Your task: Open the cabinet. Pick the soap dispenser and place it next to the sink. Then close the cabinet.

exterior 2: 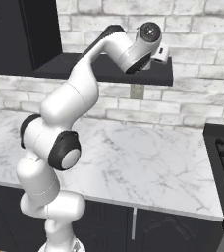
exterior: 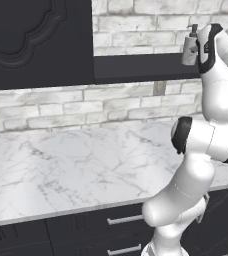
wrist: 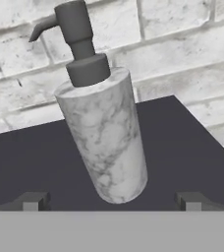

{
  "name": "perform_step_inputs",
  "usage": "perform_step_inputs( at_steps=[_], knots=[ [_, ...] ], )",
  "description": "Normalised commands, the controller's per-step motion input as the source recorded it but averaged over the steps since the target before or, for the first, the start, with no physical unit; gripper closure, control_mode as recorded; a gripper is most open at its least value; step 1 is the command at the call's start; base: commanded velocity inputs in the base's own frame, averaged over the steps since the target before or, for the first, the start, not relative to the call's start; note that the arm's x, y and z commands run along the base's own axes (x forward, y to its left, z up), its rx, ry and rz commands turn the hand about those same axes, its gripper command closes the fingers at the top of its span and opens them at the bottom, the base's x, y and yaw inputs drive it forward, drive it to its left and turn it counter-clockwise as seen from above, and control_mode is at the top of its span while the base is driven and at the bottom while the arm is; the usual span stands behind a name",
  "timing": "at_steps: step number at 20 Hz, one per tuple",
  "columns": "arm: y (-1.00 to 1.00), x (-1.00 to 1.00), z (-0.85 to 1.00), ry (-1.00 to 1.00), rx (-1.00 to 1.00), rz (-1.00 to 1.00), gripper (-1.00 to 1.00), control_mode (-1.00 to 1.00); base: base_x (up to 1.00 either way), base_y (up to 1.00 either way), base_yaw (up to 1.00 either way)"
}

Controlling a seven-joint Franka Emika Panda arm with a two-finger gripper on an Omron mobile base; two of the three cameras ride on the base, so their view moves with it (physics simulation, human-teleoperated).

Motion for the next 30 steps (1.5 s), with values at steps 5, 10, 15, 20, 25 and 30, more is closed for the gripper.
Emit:
perform_step_inputs(
  at_steps=[5,10,15,20,25,30],
  knots=[
    [0.00,0.10,-0.09,0.00,0.00,0.01,-1.00,-1.00,0.00,0.00,0.00],
    [0.00,0.10,-0.12,0.00,0.00,0.03,-1.00,-1.00,0.00,0.00,0.00],
    [0.00,0.18,-0.09,0.00,0.00,0.04,-1.00,-1.00,0.00,0.00,0.00],
    [0.00,0.26,-0.05,0.00,0.00,0.04,-1.00,-1.00,0.00,0.00,0.00],
    [0.00,0.30,-0.06,0.00,0.00,0.01,-1.00,-1.00,0.00,0.00,0.00],
    [0.00,0.27,-0.02,0.00,0.00,0.00,-1.00,-1.00,0.00,0.00,0.00]
  ],
)
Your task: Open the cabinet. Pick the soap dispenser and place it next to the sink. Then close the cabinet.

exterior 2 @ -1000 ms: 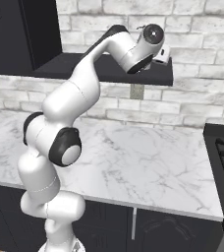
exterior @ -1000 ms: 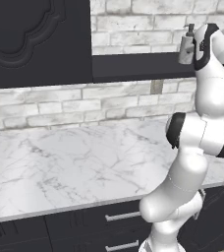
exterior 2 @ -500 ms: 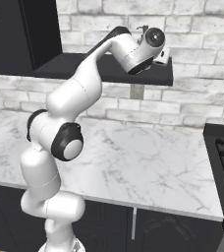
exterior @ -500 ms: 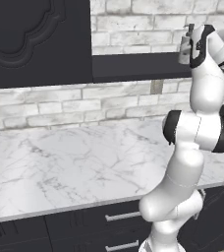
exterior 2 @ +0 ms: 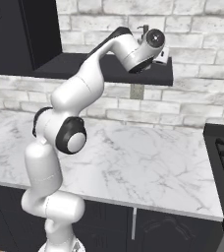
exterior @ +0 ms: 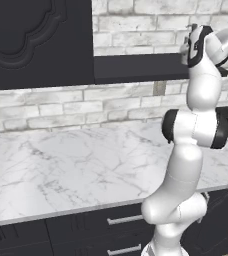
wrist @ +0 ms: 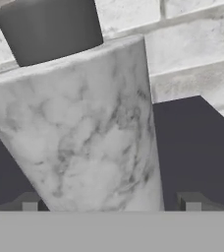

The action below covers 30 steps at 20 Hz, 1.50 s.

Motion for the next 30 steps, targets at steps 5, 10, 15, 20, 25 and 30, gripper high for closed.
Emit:
perform_step_inputs(
  at_steps=[5,10,15,20,25,30],
  knots=[
    [0.00,0.12,0.00,0.00,0.00,0.00,-1.00,-1.00,0.00,0.00,0.00],
    [0.00,0.00,0.00,0.00,0.00,0.00,-1.00,-1.00,0.00,0.00,0.00],
    [0.00,0.00,0.00,0.00,0.00,0.00,1.00,-1.00,0.00,0.00,0.00],
    [0.00,0.00,0.00,0.00,0.00,0.00,1.00,-1.00,0.00,0.00,0.00],
    [0.00,-0.57,0.00,-0.10,0.00,0.00,1.00,-1.00,0.00,0.00,0.00],
    [0.24,-1.00,0.00,-0.23,0.00,0.00,1.00,-1.00,0.00,0.00,0.00]
  ],
)
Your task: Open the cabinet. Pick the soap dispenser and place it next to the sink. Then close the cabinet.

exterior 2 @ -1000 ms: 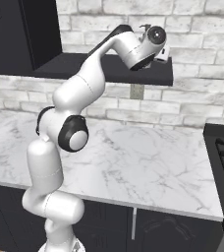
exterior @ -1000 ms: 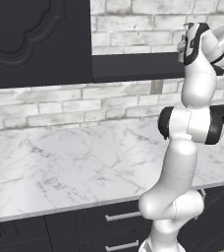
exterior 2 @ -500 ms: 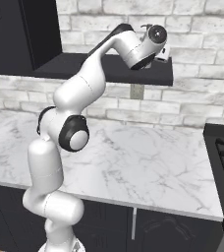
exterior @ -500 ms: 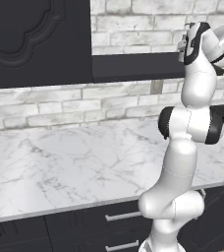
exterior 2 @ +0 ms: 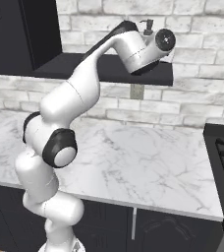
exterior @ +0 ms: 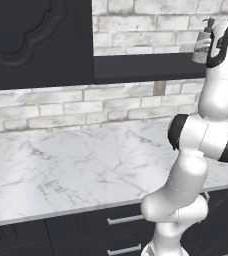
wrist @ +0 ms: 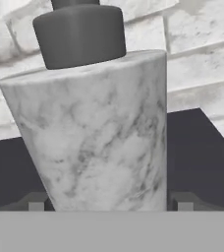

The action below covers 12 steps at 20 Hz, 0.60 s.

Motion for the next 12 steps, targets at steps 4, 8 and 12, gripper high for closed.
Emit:
perform_step_inputs(
  at_steps=[4,8,12],
  knots=[
    [0.64,-1.00,0.00,-0.15,0.00,0.00,1.00,-1.00,0.00,0.00,0.00],
    [0.77,-1.00,0.00,-0.05,0.00,0.00,1.00,-1.00,0.00,0.00,0.00],
    [0.65,-0.99,0.00,0.01,-0.04,-0.02,1.00,-1.00,0.00,0.00,0.00]
  ],
)
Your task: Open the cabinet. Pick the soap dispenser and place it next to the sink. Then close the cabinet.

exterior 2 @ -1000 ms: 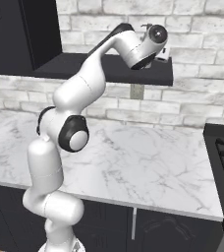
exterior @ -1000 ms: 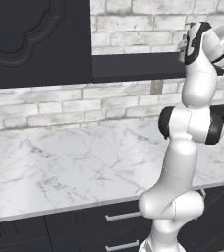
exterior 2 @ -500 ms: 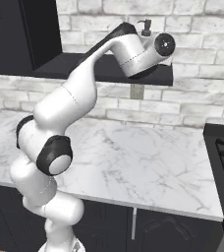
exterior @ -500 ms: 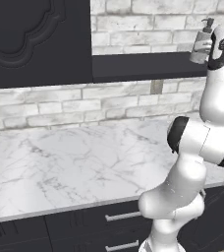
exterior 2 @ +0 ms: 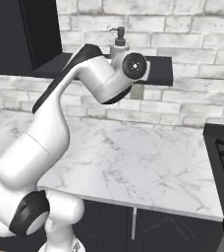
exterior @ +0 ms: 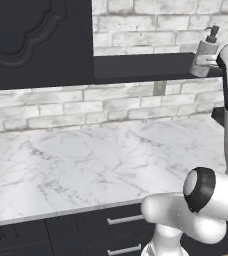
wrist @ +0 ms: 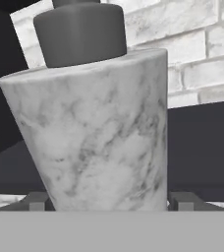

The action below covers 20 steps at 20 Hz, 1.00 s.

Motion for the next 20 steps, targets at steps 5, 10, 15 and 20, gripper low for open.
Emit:
perform_step_inputs(
  at_steps=[5,10,15,20],
  knots=[
    [0.46,-0.85,0.00,0.11,-0.11,-0.18,1.00,-1.00,0.00,0.00,0.00],
    [0.14,-0.81,0.00,0.16,-0.06,-0.24,1.00,-1.00,0.00,0.00,0.00],
    [0.01,-0.34,0.00,0.29,0.00,-0.29,1.00,-1.00,0.00,0.00,0.00],
    [0.00,-0.35,0.00,0.24,0.00,-0.16,1.00,-1.00,0.00,0.00,0.00]
  ],
)
